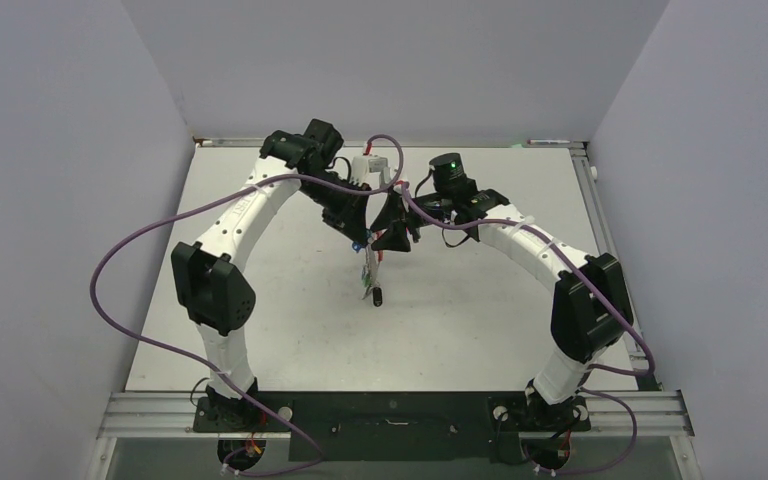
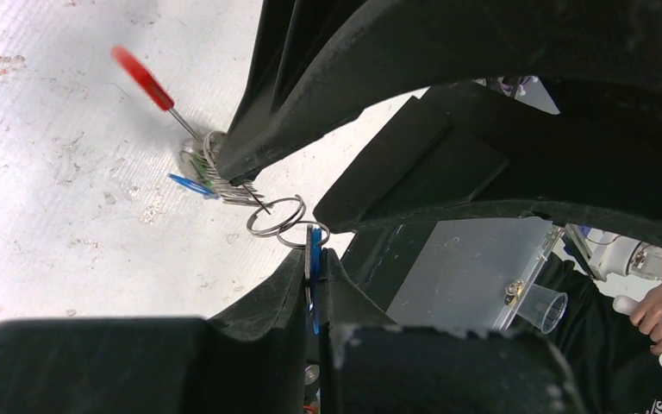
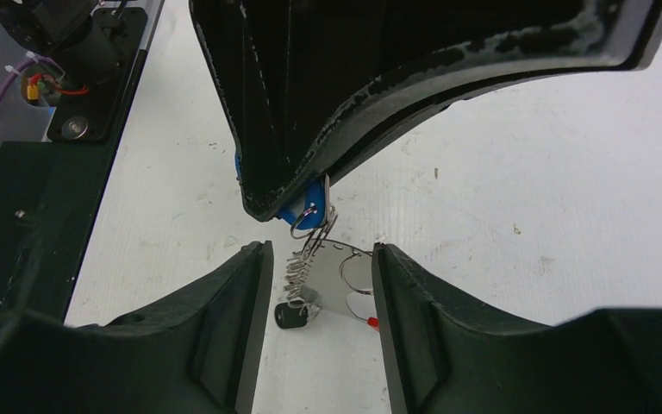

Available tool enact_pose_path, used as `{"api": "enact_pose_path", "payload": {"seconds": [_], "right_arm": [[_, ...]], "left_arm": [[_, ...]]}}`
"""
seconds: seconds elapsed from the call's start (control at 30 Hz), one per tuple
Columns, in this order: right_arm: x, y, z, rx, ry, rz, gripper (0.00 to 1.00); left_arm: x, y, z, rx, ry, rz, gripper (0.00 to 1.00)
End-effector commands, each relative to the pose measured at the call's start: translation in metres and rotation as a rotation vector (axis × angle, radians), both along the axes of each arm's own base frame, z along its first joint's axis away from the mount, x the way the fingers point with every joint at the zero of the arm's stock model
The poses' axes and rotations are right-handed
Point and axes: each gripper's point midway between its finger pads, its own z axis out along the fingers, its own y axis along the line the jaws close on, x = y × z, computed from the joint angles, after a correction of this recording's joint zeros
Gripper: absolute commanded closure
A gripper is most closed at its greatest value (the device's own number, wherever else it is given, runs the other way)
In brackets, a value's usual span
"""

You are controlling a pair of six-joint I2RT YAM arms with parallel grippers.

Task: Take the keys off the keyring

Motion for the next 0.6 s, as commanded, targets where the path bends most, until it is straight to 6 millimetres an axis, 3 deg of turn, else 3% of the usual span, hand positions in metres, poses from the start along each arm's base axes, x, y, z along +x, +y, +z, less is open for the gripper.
{"api": "enact_pose_path", "payload": {"seconds": [0.0,0.2,0.43,0.57], "right_arm": [[0.007,0.012,0.022,0.062,-0.057,0.024,0.55],[0.009,0.016,0.019,0.068,-0.040,0.020,0.60],[0.012,0.015,0.019,0.065,-0.045,0.008,0.92],[0.023,0.009,0.016,0.048,-0.048,-0.039,0.95]], "left_arm": [[0.004,-0.008,0.021,-0.074,-0.029,-0.010,1.00],[0.006,-0.010,0.022,-0.083,-0.024,-0.006,1.00],[0.013,-0.006,0.019,-0.065,-0.038,0.016,1.00],[0.031,0.004,0.021,-0.042,-0.090,0.074,1.00]]}}
